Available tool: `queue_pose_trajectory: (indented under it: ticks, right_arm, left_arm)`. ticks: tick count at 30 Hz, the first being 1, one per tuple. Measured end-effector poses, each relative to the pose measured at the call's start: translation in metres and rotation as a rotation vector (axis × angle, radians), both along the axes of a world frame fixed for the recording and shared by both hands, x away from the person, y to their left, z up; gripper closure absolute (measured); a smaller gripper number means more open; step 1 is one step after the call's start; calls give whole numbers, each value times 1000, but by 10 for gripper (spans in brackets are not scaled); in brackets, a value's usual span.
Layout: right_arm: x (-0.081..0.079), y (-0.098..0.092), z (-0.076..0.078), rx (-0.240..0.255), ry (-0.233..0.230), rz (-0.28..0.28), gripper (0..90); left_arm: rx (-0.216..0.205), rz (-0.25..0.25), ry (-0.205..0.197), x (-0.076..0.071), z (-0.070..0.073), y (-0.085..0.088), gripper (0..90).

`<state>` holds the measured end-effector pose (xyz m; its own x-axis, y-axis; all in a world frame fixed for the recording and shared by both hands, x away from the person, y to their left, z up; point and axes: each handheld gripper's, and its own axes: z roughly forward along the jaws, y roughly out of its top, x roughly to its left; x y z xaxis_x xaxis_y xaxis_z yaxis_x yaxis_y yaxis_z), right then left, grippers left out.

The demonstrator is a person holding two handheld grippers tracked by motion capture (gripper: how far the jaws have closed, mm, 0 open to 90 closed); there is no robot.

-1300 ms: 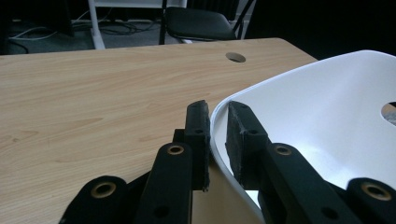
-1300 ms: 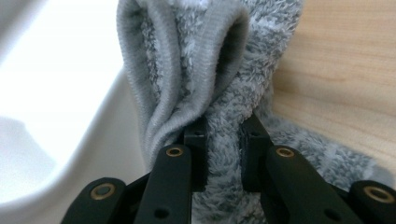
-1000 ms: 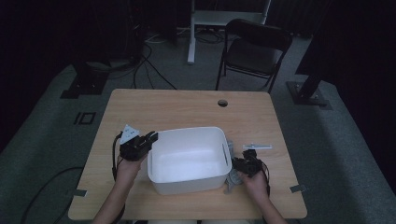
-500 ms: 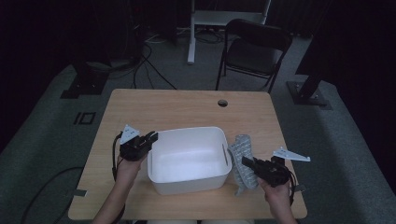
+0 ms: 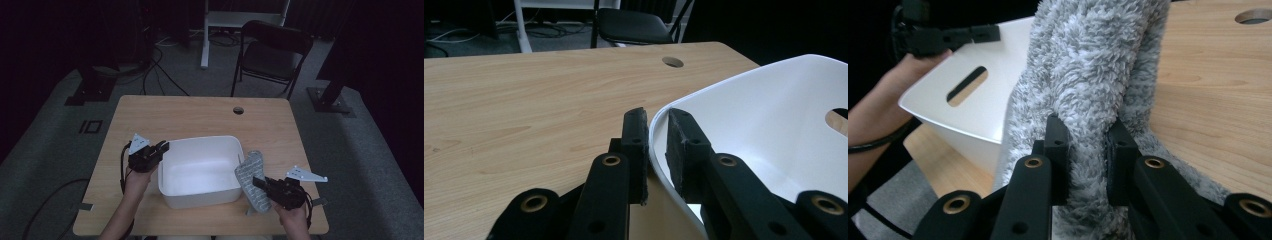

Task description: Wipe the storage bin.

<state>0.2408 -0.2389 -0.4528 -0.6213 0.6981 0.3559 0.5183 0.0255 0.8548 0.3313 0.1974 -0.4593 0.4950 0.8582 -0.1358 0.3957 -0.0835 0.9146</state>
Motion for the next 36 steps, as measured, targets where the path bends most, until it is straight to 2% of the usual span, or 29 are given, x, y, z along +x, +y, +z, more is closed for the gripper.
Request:
queue_pose_trajectory:
  ticks: [5,8,10,13,14,15,18,19,22,25,27,28,31,34,35,36]
  right_arm:
    - [4,3,-4,-31,-1,-4,773]
    - [6,4,-8,-34,13,-16,774]
    - [11,5,-17,-29,57,-19,775]
    - [18,12,-27,-82,94,-21,776]
    - [18,12,-27,-82,94,-21,776]
    - [24,12,-35,-89,125,-21,776]
    - [30,12,-40,-91,147,-20,775]
    - [35,14,-45,-111,165,-19,776]
    - [41,15,-51,-122,183,-16,776]
    - [54,19,-66,-156,241,-10,776]
    - [57,19,-70,-157,257,-11,776]
    - [62,17,-75,-132,289,-8,775]
    - [63,15,-71,-131,279,-8,773]
    - [63,3,-50,-113,208,-41,771]
    - [63,3,-50,-113,208,-41,771]
    - [62,-6,-36,-97,167,-60,770]
  left_arm:
    - [2,3,2,0,0,-1,786]
    - [2,8,2,0,0,-1,786]
    - [5,8,3,0,0,-1,786]
    - [9,9,1,0,1,-3,787]
    - [9,9,1,0,1,-3,787]
    - [8,11,1,0,1,-3,787]
    - [9,13,0,0,1,-3,787]
    - [9,15,0,0,1,-3,787]
    - [8,16,1,0,0,-3,787]
    - [7,14,1,0,0,-3,786]
    - [5,11,1,0,0,-3,786]
    - [3,4,2,0,0,-2,786]
    - [1,-4,2,1,0,-1,786]
    - [5,-7,1,1,0,-1,786]
    - [4,-8,2,1,0,-1,786]
    - [5,-8,2,1,0,-1,786]
